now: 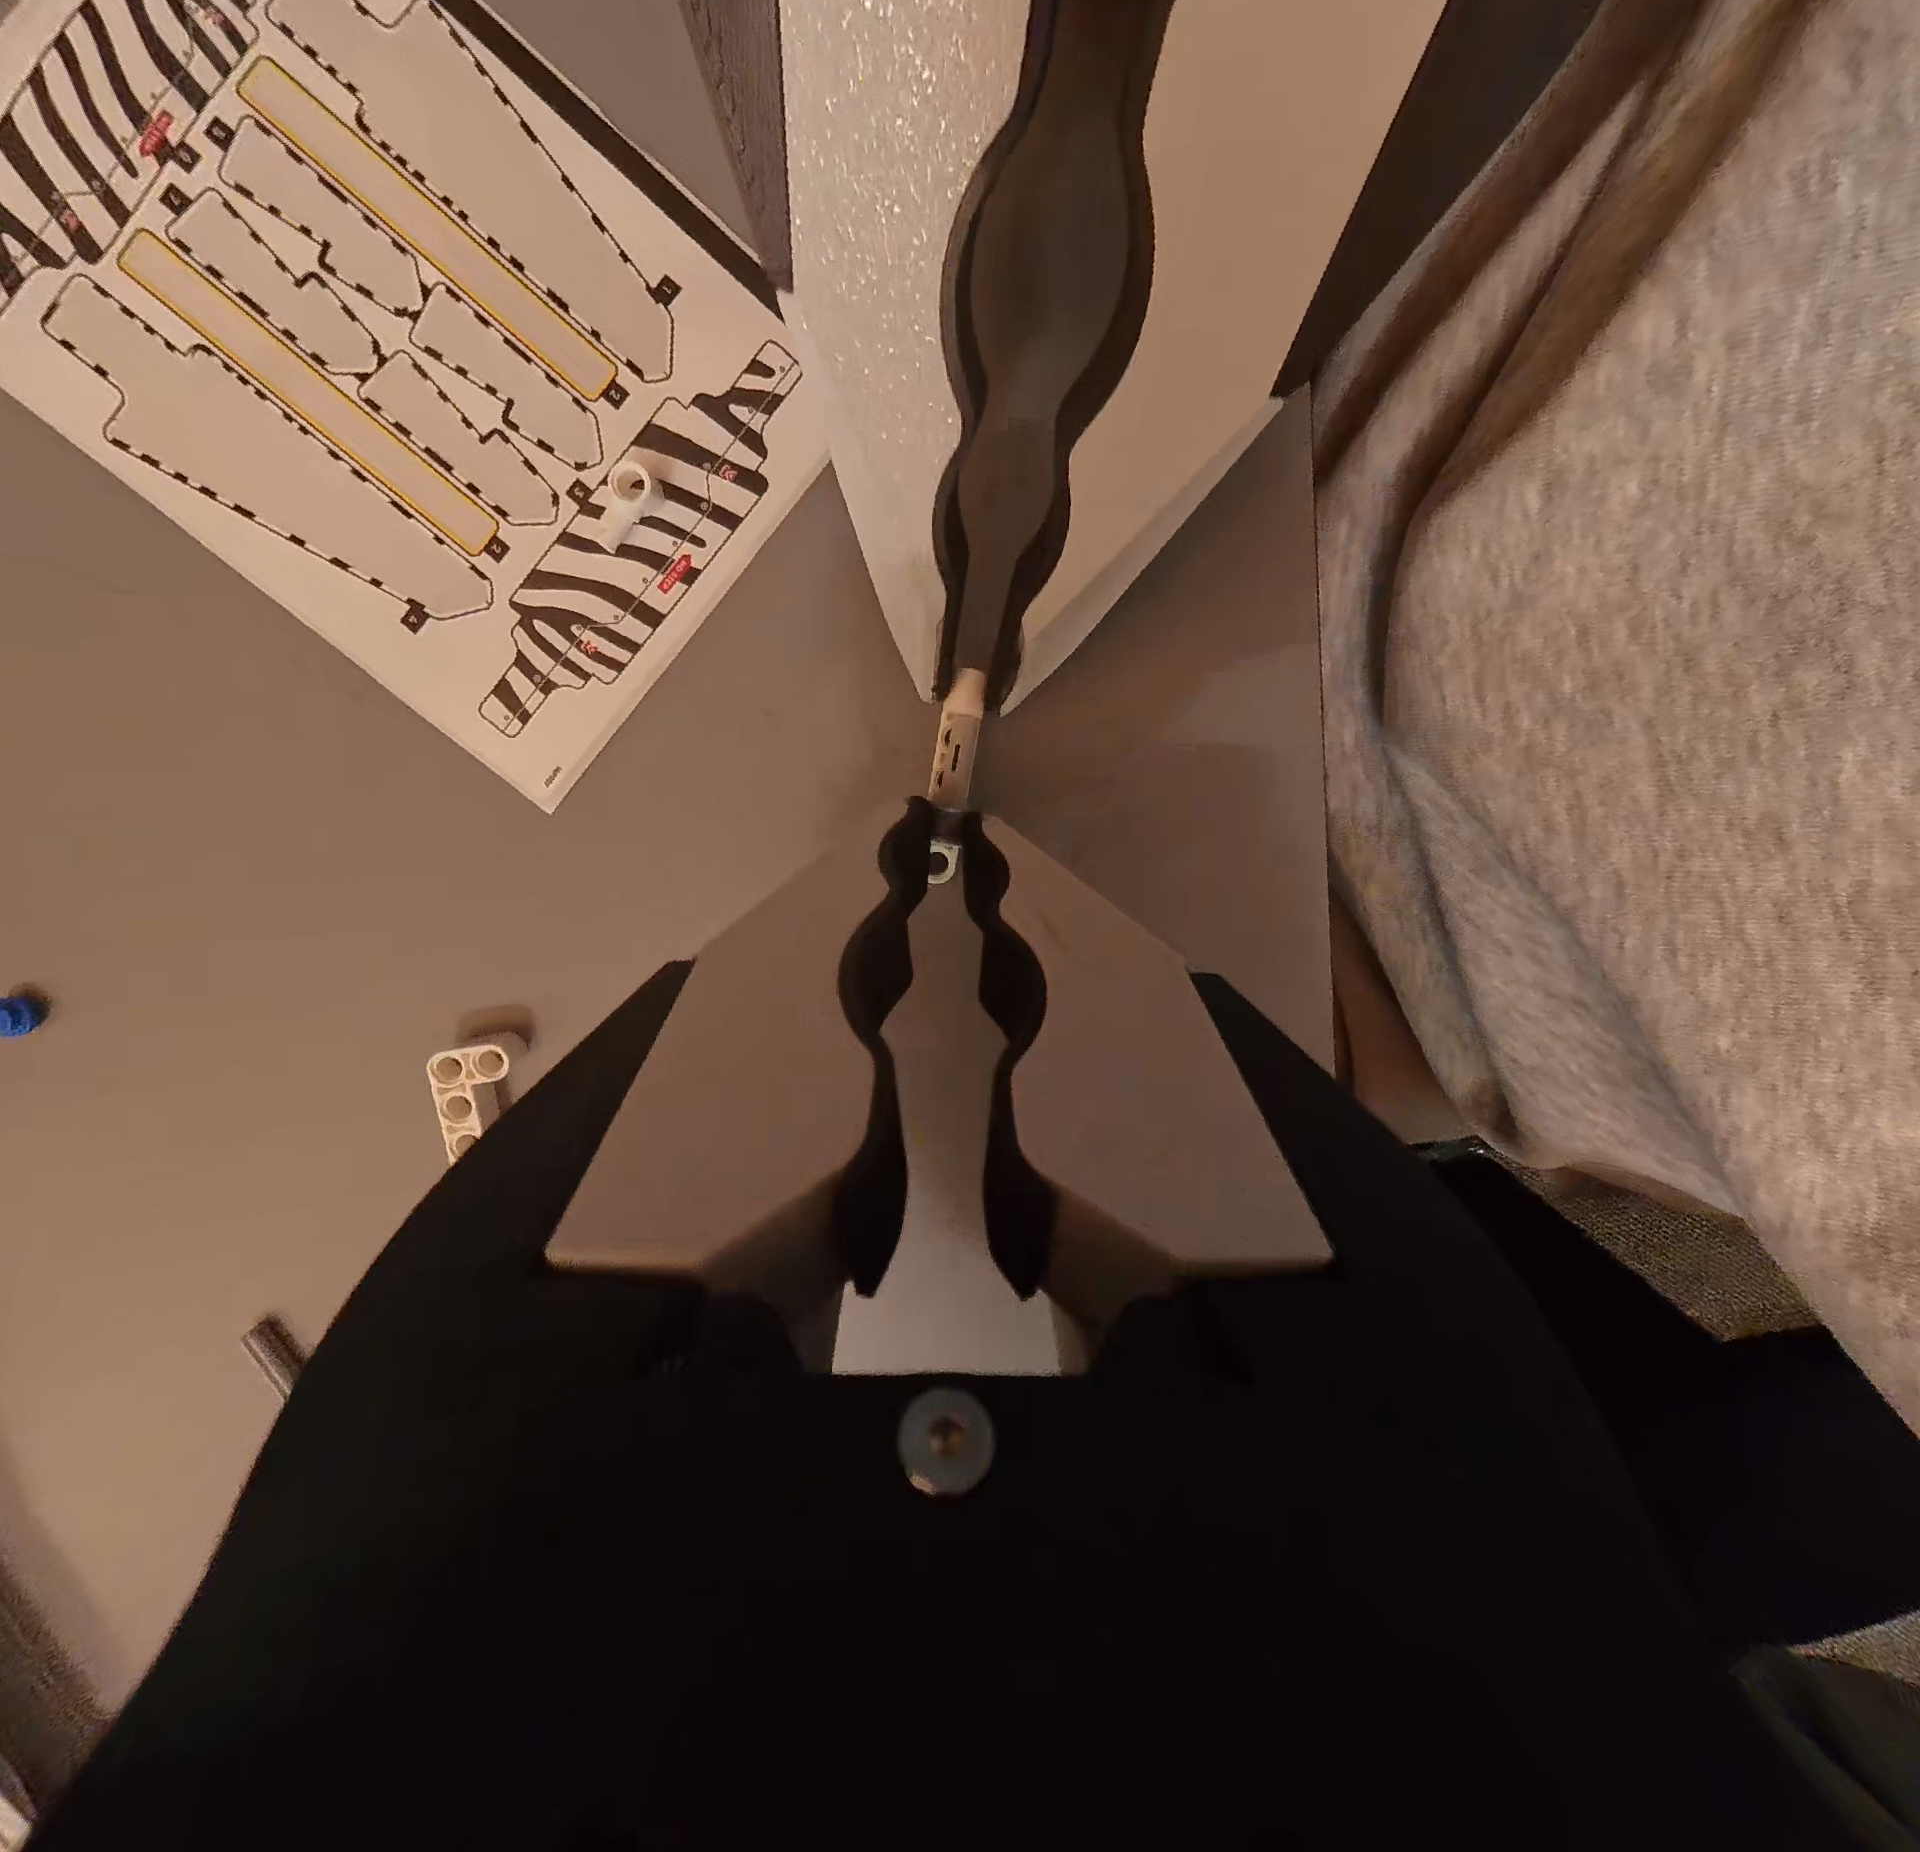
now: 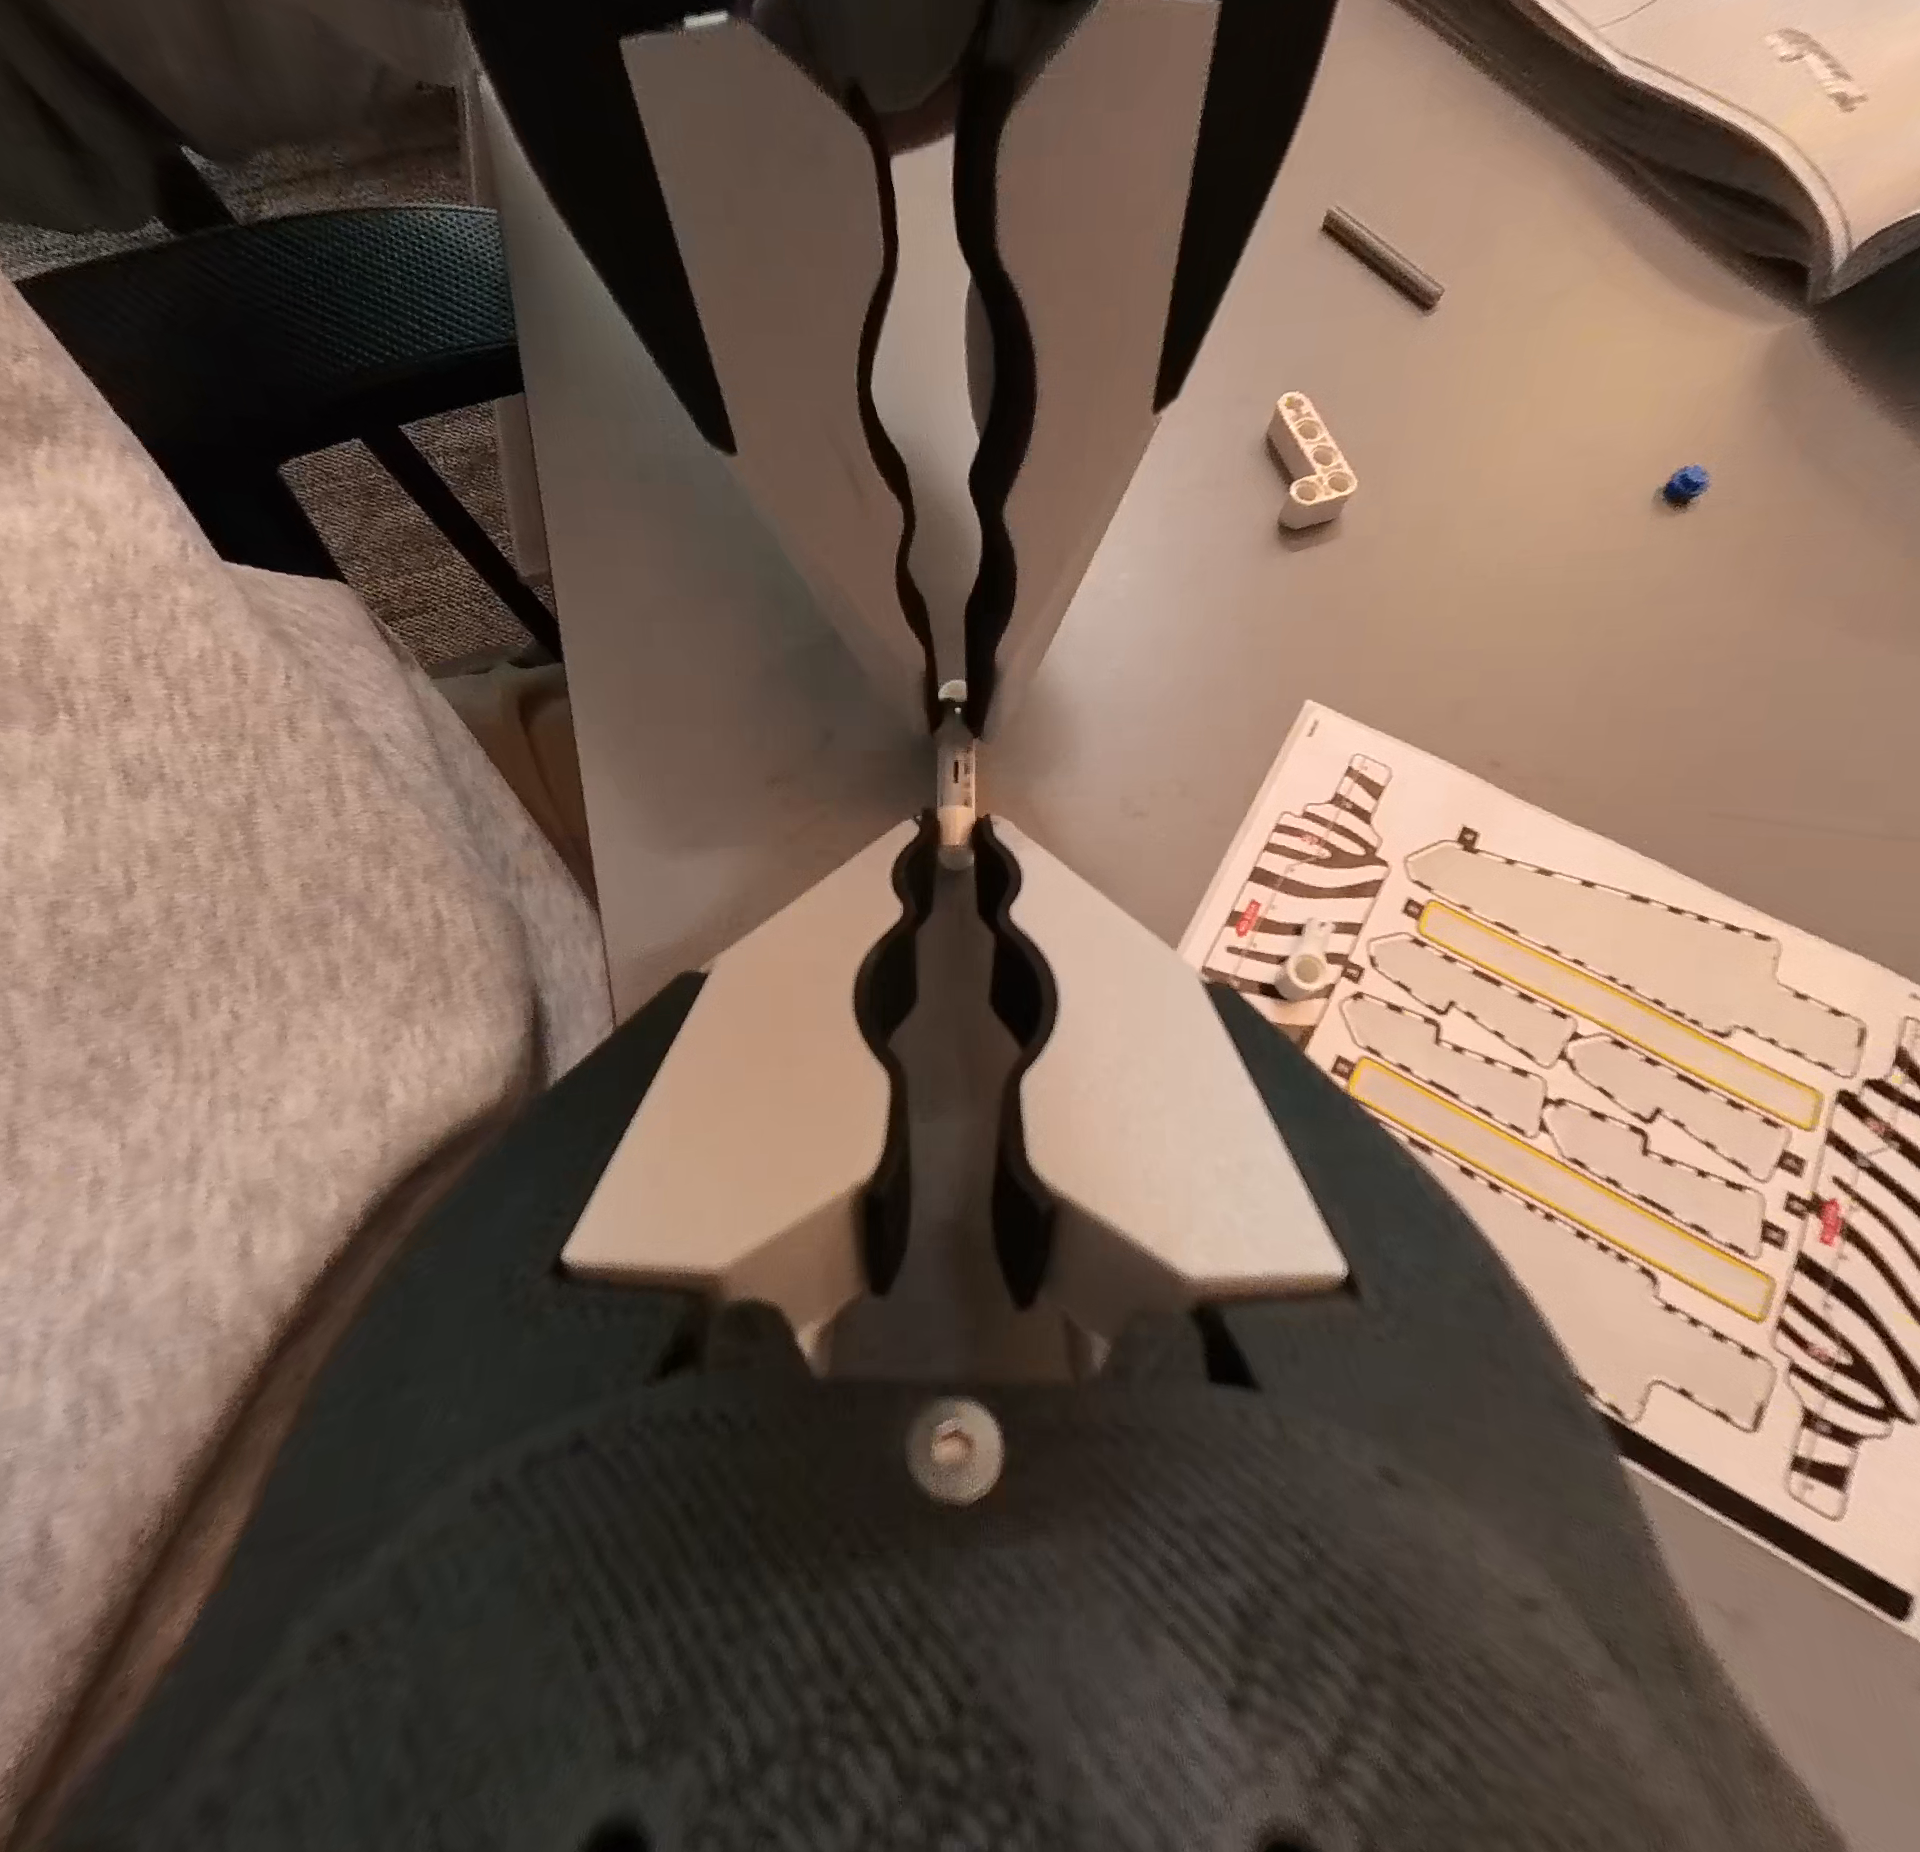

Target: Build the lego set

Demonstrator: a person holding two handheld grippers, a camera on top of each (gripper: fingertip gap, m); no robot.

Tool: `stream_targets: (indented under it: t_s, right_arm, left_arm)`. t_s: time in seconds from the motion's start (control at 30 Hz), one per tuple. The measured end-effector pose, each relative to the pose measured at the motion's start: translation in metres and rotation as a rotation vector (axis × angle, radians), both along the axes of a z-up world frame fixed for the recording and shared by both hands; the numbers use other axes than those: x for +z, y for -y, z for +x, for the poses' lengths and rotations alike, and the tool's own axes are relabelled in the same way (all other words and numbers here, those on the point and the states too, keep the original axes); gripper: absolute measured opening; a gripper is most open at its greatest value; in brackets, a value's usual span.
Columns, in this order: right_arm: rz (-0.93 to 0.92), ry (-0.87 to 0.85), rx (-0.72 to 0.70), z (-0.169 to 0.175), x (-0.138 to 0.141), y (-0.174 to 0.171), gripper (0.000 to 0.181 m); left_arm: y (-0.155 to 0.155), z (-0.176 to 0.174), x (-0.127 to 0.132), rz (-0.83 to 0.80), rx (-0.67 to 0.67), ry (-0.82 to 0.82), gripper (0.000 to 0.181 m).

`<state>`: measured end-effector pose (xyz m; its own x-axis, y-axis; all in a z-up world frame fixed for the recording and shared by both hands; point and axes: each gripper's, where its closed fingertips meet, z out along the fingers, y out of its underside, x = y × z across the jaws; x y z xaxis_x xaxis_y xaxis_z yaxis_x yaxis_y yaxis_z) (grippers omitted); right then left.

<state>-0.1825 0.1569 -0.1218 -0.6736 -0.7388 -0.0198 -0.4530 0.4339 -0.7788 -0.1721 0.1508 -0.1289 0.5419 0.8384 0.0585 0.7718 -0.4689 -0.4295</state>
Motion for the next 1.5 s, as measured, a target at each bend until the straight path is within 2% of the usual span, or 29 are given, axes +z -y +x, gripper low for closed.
stream_targets:
  t_s: [0.67, 1.0, 1.27, 1.4, 1.5]
  right_arm:
    - [0.029, 0.042, 0.007, -0.0023, -0.0007, -0.0012, 0.006]
    - [0.086, 0.086, 0.021, -0.0016, -0.0013, -0.0023, 0.006]
    - [0.045, 0.039, 0.033, -0.0004, -0.0017, -0.0028, 0.006]
    - [0.014, -0.04, 0.055, -0.0005, -0.0023, -0.0031, 0.006]
    - [-0.003, -0.083, 0.072, 0.0006, -0.0023, -0.0039, 0.006]
  left_arm:
    - [-0.0011, -0.0054, 0.0018, 0.038, 0.059, -0.087, 0.004]
    - [-0.0005, -0.0061, 0.0013, 0.008, 0.015, -0.094, 0.004]
    - [-0.001, -0.005, 0.0014, 0.041, -0.009, -0.065, 0.003]
    - [-0.0008, -0.0045, 0.0016, 0.024, -0.048, -0.035, 0.004]
    - [-0.0022, -0.0026, 0.0016, 0.074, -0.066, -0.001, 0.003]
